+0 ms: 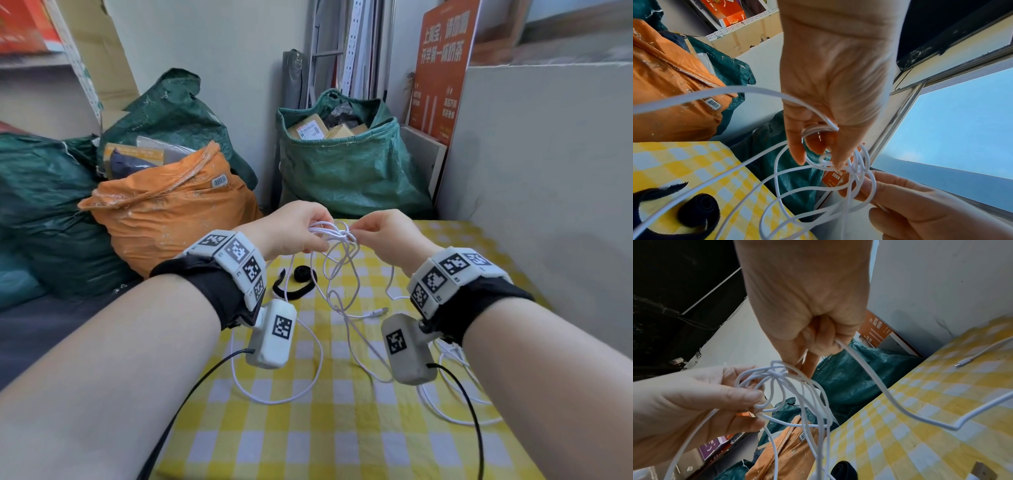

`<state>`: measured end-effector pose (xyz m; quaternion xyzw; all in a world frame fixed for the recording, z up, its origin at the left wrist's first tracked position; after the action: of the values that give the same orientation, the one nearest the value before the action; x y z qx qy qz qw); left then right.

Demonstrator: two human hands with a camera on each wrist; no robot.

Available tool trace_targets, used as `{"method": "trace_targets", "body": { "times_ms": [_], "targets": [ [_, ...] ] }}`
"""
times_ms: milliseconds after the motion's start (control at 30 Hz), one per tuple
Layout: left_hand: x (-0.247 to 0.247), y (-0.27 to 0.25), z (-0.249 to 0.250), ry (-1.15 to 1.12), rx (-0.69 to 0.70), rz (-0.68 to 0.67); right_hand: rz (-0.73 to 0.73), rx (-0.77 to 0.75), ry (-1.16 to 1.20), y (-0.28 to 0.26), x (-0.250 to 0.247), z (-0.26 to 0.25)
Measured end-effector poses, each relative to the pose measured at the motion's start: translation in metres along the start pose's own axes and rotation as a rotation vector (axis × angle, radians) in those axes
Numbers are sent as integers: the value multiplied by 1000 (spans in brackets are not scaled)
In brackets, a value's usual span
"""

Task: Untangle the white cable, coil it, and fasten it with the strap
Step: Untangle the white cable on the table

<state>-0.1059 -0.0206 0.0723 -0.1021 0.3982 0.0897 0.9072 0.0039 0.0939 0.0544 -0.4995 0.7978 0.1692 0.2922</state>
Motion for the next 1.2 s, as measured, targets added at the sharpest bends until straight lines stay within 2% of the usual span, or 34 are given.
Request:
{"method": "trace_targets", "body": {
  "times_ms": [133, 267, 400, 467, 533, 700, 800, 867, 933, 1033, 1100, 1200],
  "targets": [
    [-6, 0, -6, -82, -1, 105, -21, -24, 58, -2, 2, -2],
    [-7, 0, -8, -81, -4, 145, -126, -42, 92, -2, 8, -5],
    [-6, 0, -5, 4, -11, 89, -221, 0, 72, -1, 12, -5],
    [-4, 0, -2, 133, -43, 41, -259, 13, 39, -2, 15, -6],
    [-4, -1, -2, 137, -99, 0, -273, 17, 13, -3, 16, -7],
    [4, 2, -1, -150, -184, -61, -285, -3, -13, -1, 16, -8],
    [11, 1, -4, -437, -189, -120, -285, -36, 5, -2, 16, -9],
    [12, 0, -6, -504, -172, -146, -297, -71, 23, -4, 16, -13],
    [9, 0, -4, -389, -142, -84, -310, -90, 64, -7, 17, -18],
    [4, 2, -2, -243, -130, 101, -282, -93, 99, -5, 17, -21],
    [-4, 1, -6, -251, -148, 233, -158, -56, 81, -2, 10, -17],
    [-16, -2, -18, -411, -171, 350, 41, 37, 50, 1, -6, -4]
  ]
}}
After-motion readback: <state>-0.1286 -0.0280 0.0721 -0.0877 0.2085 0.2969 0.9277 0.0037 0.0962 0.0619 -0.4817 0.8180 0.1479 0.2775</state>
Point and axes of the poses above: each hand's wrist, its own y-axis towards the middle knuckle, its own x-axis out of the palm, z = x × y, the point moved 4 cm from there along y, towards the middle knuckle, and after that the axes turned 15 degrees about -z, right-handed, at the moved point
